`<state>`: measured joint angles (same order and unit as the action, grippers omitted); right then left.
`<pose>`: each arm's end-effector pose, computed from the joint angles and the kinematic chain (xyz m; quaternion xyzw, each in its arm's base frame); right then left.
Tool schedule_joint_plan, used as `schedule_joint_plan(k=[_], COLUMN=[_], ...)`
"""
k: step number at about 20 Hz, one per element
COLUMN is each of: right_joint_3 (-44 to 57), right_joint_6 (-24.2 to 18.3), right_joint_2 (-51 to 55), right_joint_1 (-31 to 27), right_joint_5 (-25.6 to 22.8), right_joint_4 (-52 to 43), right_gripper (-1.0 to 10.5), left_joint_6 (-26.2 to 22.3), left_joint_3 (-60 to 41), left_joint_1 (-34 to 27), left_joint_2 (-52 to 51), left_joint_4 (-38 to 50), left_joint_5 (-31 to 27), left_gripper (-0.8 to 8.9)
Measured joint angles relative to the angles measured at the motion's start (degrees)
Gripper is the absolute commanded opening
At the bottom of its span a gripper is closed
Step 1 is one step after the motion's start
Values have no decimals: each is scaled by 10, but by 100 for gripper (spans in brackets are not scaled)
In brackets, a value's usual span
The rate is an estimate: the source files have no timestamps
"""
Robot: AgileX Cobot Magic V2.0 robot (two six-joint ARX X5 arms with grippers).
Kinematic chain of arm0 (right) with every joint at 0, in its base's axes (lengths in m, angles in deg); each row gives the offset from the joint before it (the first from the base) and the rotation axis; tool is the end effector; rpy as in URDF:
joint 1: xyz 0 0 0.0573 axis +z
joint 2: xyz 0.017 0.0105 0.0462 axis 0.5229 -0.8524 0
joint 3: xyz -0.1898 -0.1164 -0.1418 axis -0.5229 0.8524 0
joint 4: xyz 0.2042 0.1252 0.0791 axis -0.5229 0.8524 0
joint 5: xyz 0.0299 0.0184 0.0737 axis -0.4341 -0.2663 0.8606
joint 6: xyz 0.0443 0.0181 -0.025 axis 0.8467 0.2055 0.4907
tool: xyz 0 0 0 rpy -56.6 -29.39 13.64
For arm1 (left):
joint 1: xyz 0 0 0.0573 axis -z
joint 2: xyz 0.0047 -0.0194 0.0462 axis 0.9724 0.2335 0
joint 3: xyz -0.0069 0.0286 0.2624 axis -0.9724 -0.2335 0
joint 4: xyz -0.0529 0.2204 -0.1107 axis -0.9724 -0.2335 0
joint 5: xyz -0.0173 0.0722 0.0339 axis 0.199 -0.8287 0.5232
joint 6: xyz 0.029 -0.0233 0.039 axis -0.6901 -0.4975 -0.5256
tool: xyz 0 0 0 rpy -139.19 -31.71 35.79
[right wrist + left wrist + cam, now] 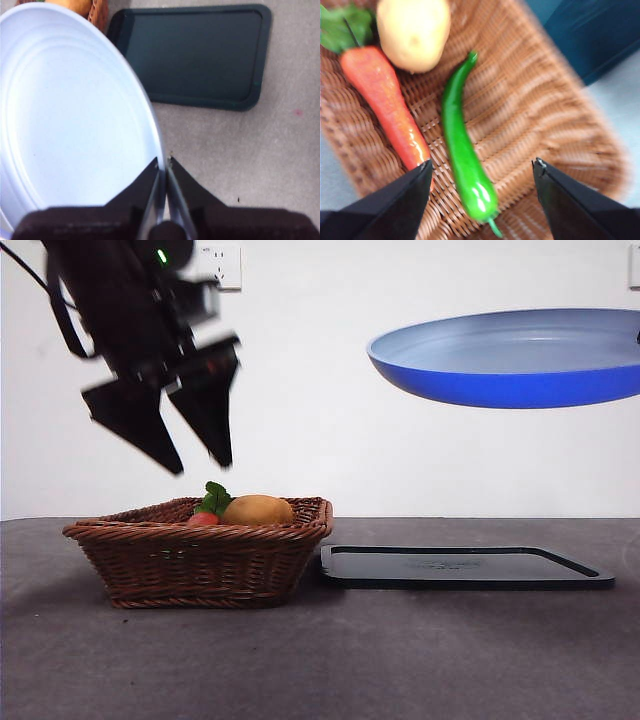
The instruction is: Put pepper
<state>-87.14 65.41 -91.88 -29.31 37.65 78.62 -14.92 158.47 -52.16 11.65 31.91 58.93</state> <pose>0.1875 0.0183 0.3144 0.0753 0.4372 0.1896 0.8759 0.3112 -0.1445 0.2518 0.1018 0.4845 -0.2500 0.8321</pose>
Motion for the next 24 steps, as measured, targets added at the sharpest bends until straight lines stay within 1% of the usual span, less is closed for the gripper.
schedule_joint_plan(k=[3, 7, 24], right_joint_3=[0, 0, 0], right_joint_6=[0, 0, 0], right_joint_2=[0, 0, 0], right_joint_1=[0, 0, 0], right_joint_5=[0, 0, 0], right_joint_4=[1, 2, 1], right_gripper=[6, 6, 6], left_joint_6=[-4, -4, -7], left_joint_3=[0, 0, 3], left_joint_1=[4, 4, 10], left_joint_2=[45, 76, 127], left_joint_4=[2, 12, 35], left_joint_5=[-9, -35, -29], left_gripper=[350, 350, 346])
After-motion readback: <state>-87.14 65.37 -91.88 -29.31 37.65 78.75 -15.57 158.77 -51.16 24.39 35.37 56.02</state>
